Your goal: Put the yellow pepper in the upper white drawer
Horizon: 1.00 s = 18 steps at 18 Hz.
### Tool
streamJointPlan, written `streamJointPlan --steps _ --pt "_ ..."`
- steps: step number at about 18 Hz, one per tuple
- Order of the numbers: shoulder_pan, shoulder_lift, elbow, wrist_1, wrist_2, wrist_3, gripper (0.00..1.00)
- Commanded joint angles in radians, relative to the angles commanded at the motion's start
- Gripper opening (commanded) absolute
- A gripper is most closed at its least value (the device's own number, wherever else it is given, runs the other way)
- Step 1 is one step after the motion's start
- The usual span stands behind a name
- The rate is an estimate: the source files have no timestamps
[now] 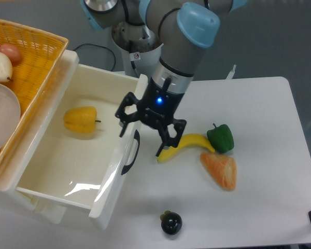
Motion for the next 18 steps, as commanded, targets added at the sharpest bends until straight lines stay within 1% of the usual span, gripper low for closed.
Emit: streamJointPlan --steps 3,6,8,11,13,14,17,18 --pt "0.003 -0.011 -0.018 0.0 0.084 0.066 1.0" --pt "0.002 -0.026 -0.019 0.0 0.144 0.072 1.0" --pt "-0.002 -0.035 -0.017 0.002 0.172 0.074 1.0" --pt "-0.006 -0.051 -0.006 0.0 0.184 0.072 1.0" --pt "-0.008 -0.057 -0.003 0.002 0.223 0.075 1.0" --pt "-0.009 -0.061 0.001 0.0 0.236 0.091 1.0" --pt "-0.006 -0.063 -0.003 -0.005 0.308 0.201 1.0" --pt "-0.008 -0.061 -0.005 -0.006 0.333 0.206 1.0"
